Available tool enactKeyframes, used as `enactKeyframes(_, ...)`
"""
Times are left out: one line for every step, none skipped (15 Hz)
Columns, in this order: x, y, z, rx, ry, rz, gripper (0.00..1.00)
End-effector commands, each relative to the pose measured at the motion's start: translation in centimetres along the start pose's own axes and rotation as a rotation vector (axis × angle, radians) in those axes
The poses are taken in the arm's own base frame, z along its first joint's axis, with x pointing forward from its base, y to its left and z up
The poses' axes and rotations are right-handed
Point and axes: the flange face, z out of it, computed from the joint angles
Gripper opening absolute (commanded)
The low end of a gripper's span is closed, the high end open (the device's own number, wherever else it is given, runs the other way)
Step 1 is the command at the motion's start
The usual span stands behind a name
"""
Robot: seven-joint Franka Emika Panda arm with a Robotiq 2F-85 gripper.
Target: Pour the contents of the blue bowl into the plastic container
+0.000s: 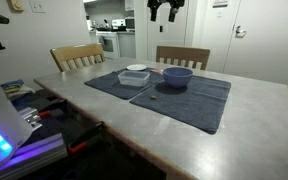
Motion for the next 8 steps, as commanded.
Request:
enactKeyframes(3.2,4.1,0.8,0.024,0.033,0.031,1.0)
enactKeyframes(3.9,5.2,1.2,0.035,0.047,0.044,1.0)
enactKeyframes(4.6,6.1,1.7,0.046,0.055,0.049,1.0)
enactKeyframes(5.2,6.7,2.0,0.059,0.063,0.052,1.0)
enactKeyframes(6.0,7.1,2.8,0.062,0.068,0.058,1.0)
enactKeyframes(6.7,7.3,3.4,0.071,0.067,0.054,1.0)
enactKeyframes(7.5,7.5,4.1,0.074,0.063,0.052,1.0)
enactKeyframes(8.2,7.4,4.7,0.084,0.056,0.038,1.0)
